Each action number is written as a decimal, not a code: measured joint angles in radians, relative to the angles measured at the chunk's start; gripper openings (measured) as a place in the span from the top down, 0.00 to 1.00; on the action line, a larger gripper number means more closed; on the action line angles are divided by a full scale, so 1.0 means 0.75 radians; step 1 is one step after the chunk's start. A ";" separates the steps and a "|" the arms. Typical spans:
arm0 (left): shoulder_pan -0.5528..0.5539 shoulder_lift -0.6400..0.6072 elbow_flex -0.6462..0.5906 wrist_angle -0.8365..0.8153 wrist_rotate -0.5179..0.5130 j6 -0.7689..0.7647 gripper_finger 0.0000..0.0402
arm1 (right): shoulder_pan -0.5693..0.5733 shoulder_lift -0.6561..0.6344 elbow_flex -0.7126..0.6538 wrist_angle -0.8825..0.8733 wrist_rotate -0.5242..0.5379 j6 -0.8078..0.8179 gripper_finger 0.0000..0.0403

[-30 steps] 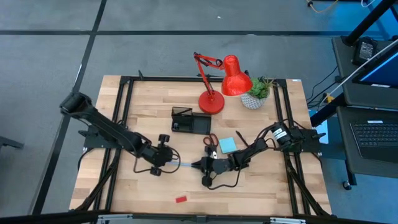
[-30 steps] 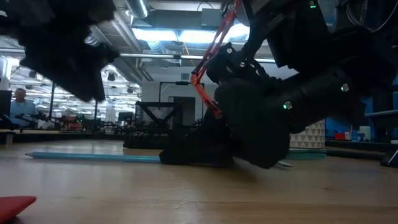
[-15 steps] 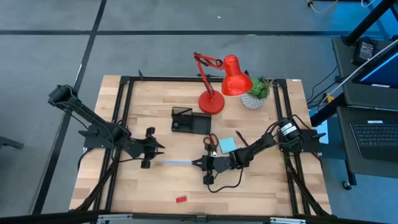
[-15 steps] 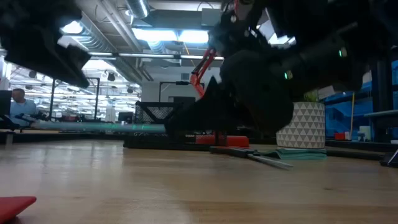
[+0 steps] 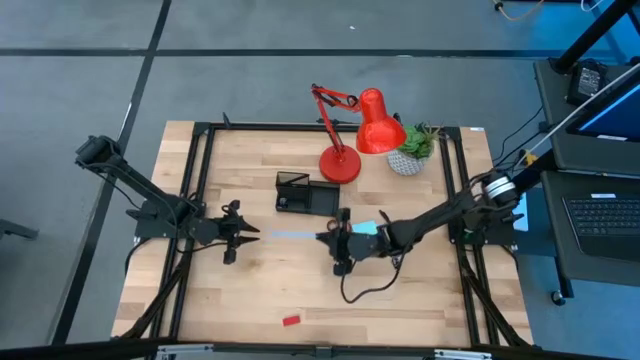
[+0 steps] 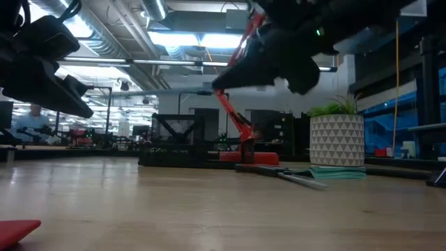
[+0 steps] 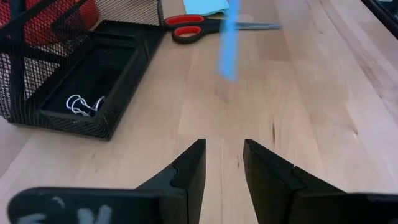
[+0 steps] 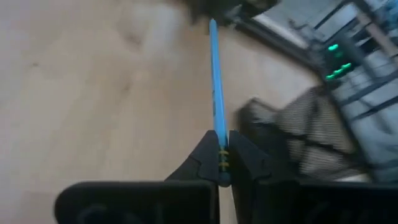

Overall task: Pick and place office supplies into organizer
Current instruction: Put the blue pencil into the black desk organizer

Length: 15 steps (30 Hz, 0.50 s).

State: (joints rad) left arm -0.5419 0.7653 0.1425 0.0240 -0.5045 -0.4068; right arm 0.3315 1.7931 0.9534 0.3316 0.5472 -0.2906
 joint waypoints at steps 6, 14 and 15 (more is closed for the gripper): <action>0.001 0.000 0.000 -0.007 -0.005 0.008 0.75 | -0.081 -0.120 0.035 -0.172 0.020 -0.284 0.97; 0.001 0.000 0.000 -0.007 -0.191 0.011 0.75 | -0.196 -0.122 0.290 -0.576 0.031 -0.750 0.97; 0.001 0.000 0.000 -0.007 -0.216 0.011 0.75 | -0.209 -0.122 0.318 -0.620 0.032 -0.778 0.97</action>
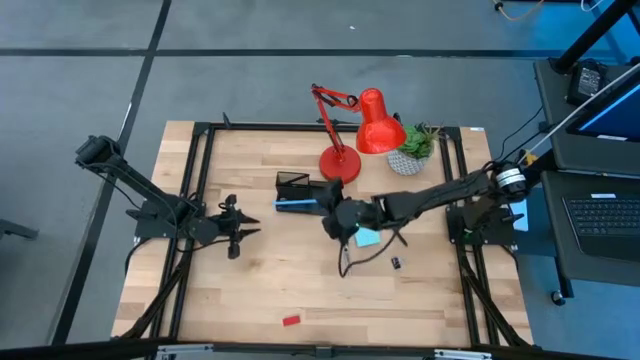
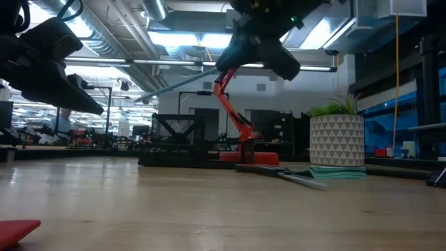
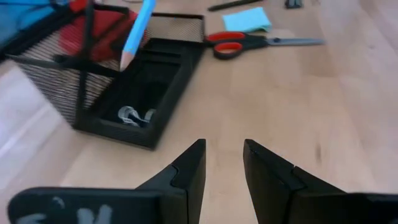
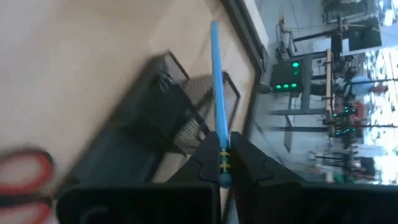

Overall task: Pick and place office supplies into organizer
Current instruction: Put the blue pencil into the black desk organizer

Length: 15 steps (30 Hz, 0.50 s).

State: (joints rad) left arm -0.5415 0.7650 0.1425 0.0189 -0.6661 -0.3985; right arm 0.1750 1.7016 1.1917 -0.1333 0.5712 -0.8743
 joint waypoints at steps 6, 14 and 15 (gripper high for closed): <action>0.001 0.000 0.000 -0.001 -0.032 0.012 0.75 | -0.052 0.000 0.110 -0.166 0.052 -0.064 0.97; 0.000 0.000 0.000 -0.004 -0.033 -0.001 0.75 | -0.082 0.001 0.122 -0.221 0.085 -0.062 0.97; 0.000 0.000 0.000 -0.004 -0.035 -0.011 0.75 | -0.087 0.001 0.122 -0.241 0.086 -0.061 0.97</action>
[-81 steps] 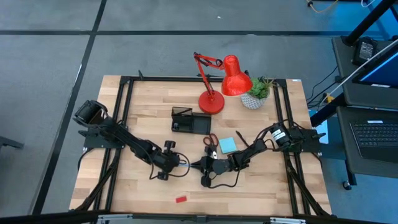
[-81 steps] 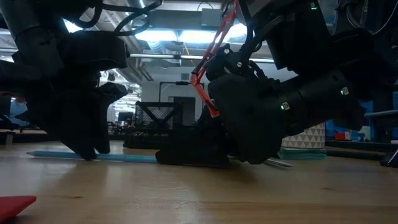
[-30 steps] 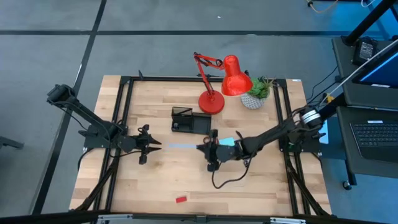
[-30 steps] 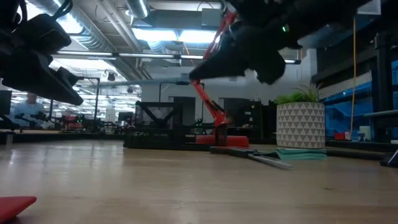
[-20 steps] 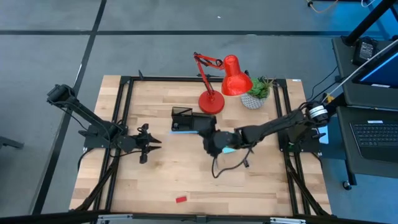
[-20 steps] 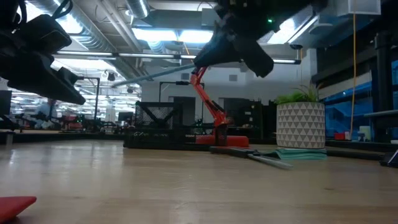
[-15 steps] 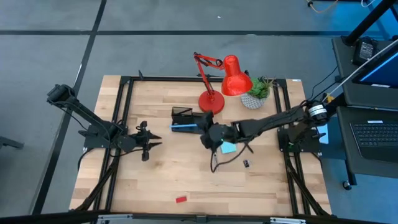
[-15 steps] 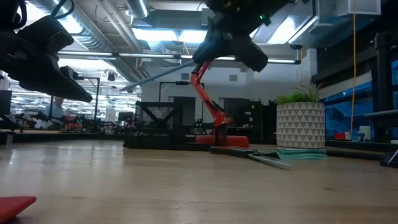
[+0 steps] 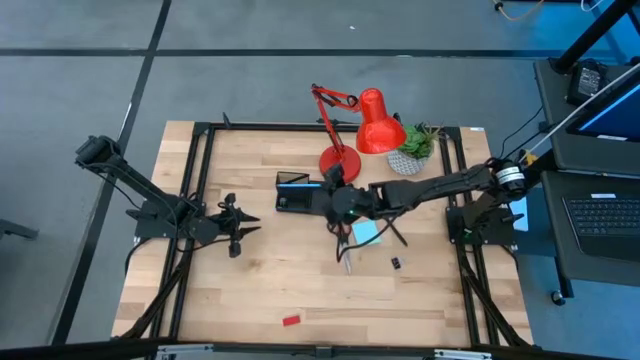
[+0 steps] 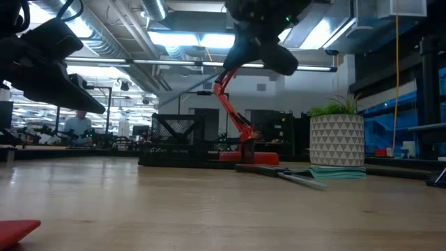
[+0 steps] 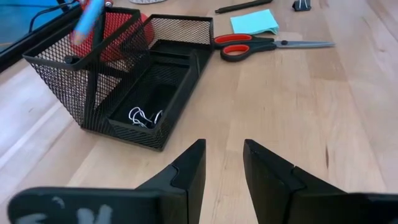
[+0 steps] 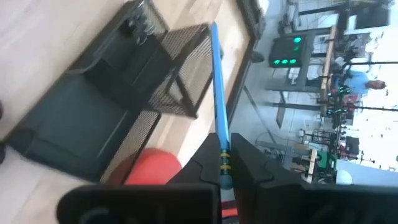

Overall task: Pick and place office supplies into organizer
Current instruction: Put the blue pencil into the black desk organizer

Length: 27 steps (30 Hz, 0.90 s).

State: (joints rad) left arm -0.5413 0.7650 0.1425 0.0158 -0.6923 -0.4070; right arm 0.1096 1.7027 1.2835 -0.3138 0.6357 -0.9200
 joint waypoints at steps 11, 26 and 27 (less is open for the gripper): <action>0.000 0.000 0.000 0.004 -0.068 -0.038 0.75 | -0.063 0.000 -0.001 -0.079 0.024 -0.001 0.97; 0.000 0.001 0.000 0.004 -0.073 -0.036 0.75 | -0.128 0.064 -0.001 -0.060 -0.118 -0.114 0.97; 0.000 0.001 0.000 0.003 -0.073 -0.036 0.75 | -0.133 0.078 -0.001 -0.048 -0.118 -0.138 0.97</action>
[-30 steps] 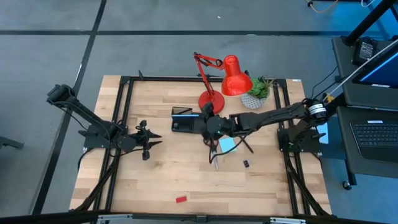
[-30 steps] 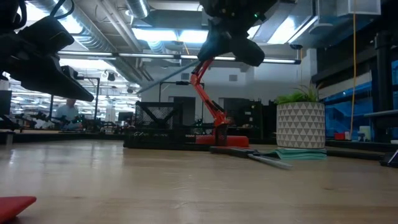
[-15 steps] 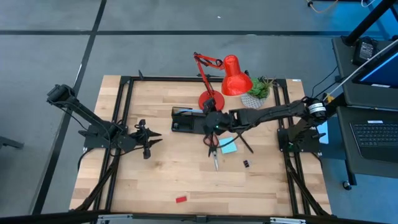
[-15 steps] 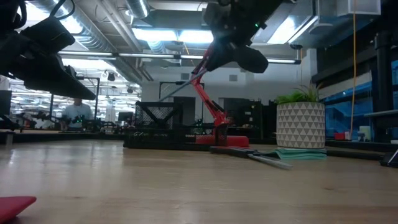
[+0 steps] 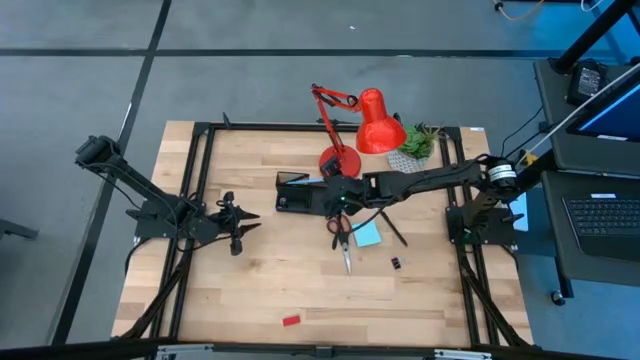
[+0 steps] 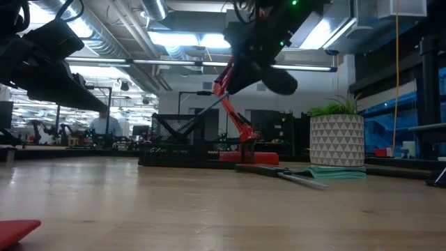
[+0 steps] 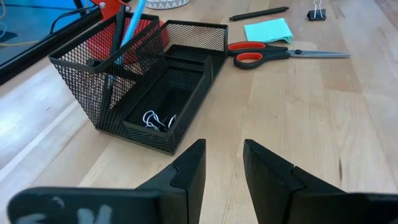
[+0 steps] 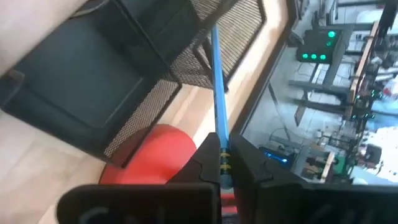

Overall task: Pick and place office supplies into organizer
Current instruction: Put the blue pencil into the black desk organizer

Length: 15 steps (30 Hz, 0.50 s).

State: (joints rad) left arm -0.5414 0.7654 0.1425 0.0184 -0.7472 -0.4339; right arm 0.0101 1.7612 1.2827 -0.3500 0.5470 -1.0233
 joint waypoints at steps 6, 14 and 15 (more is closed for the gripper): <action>0.000 0.000 0.000 0.000 -0.027 0.002 0.75 | -0.019 0.060 0.001 0.070 0.001 -0.114 0.97; 0.000 0.000 0.000 0.000 -0.033 0.003 0.75 | -0.035 0.064 0.000 0.159 0.001 -0.421 0.96; 0.000 0.000 0.000 0.000 -0.033 0.003 0.75 | -0.040 0.064 0.000 0.157 0.000 -0.465 0.95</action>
State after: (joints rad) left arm -0.5412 0.7654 0.1425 0.0181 -0.7719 -0.4317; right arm -0.0196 1.8091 1.2827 -0.2324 0.5468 -1.3721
